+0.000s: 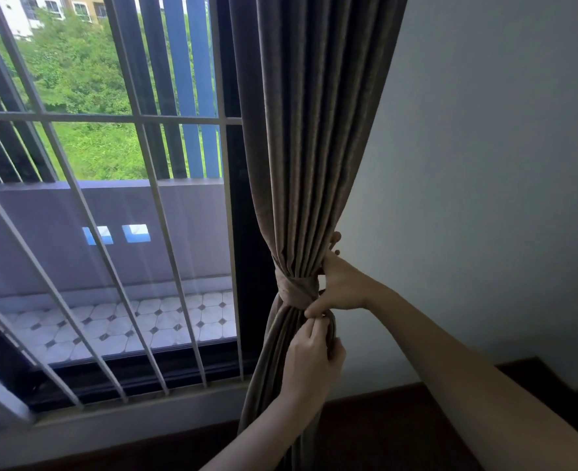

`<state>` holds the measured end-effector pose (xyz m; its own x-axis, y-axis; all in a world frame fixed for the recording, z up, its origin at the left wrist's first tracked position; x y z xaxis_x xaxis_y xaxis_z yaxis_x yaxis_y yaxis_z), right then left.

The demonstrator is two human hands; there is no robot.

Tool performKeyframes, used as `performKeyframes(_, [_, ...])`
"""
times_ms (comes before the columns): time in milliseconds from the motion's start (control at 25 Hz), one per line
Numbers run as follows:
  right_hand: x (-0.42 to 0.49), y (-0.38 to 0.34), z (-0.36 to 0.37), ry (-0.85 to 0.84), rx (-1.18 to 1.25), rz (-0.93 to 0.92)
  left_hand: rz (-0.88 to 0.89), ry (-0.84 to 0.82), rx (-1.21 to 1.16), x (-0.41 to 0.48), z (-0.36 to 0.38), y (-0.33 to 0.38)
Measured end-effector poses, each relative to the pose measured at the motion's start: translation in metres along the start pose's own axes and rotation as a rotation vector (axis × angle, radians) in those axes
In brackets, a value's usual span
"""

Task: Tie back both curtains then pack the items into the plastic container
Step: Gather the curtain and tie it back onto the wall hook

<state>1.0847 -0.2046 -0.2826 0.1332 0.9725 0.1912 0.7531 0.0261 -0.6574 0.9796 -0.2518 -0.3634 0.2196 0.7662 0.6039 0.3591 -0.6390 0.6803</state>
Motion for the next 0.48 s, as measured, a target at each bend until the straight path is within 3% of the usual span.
performKeyframes(120, [-0.003, 0.004, -0.002, 0.033, 0.064, -0.034, 0.173, 0.039, 0.004, -0.008, 0.0, -0.003])
performKeyframes(200, [-0.005, 0.005, -0.003, 0.032, 0.111, -0.043, 0.195, 0.174, -0.072, -0.007, -0.015, -0.011])
performKeyframes(360, [-0.009, 0.01, -0.005, 0.051, 0.186, -0.103, -0.245, 0.481, -0.238, 0.039, -0.047, -0.032])
performKeyframes(480, [-0.008, 0.023, 0.0, 0.145, 0.175, -0.143, -0.384, 0.313, -0.257, 0.088, -0.047, -0.015])
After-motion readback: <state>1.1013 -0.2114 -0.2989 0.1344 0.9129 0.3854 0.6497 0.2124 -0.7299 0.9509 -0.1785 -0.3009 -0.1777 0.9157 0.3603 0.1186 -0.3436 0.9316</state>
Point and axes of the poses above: each hand's wrist, its own x-axis towards the middle knuckle, its own z-axis out of the palm, y = z × x, the point moved 4 cm from there along x, towards the middle knuckle, and after that the axes turned 15 degrees about y, right-handed, at the moved point
